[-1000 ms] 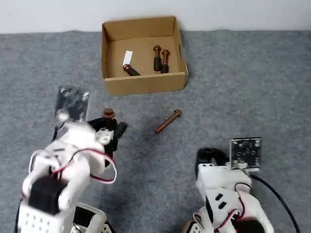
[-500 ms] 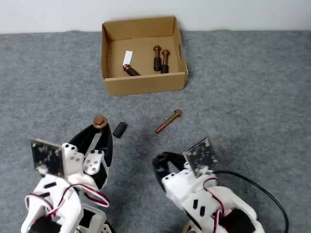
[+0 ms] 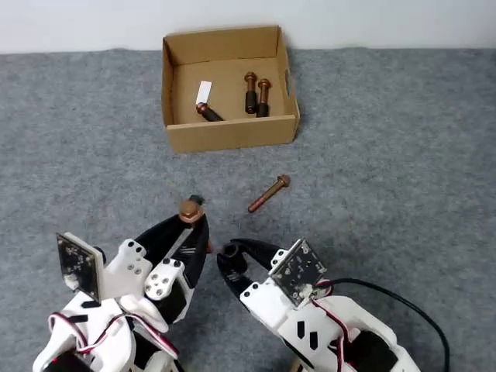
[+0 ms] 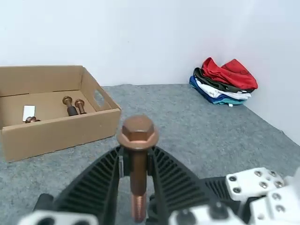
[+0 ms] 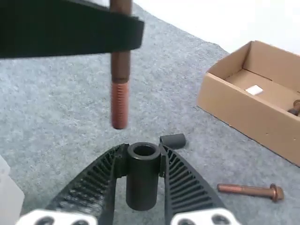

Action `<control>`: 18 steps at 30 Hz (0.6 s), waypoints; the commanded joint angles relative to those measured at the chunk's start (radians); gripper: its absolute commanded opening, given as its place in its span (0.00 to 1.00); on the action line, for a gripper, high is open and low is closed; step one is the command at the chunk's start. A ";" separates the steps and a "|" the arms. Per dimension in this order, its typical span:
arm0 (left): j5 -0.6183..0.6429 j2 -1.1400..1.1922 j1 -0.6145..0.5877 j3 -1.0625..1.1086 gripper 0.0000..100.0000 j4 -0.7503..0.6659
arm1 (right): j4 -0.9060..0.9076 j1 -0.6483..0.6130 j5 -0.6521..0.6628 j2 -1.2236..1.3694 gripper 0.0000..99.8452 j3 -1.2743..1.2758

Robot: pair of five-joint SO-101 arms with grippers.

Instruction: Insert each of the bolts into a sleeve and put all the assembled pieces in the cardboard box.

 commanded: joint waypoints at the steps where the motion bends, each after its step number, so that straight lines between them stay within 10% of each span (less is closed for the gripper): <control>1: 0.014 0.000 0.028 -0.012 0.00 -0.040 | -0.031 -0.047 0.032 -0.004 0.01 -0.008; 18: 0.054 0.003 0.066 -0.010 0.00 -0.049 | -0.073 -0.064 0.077 -0.010 0.01 0.009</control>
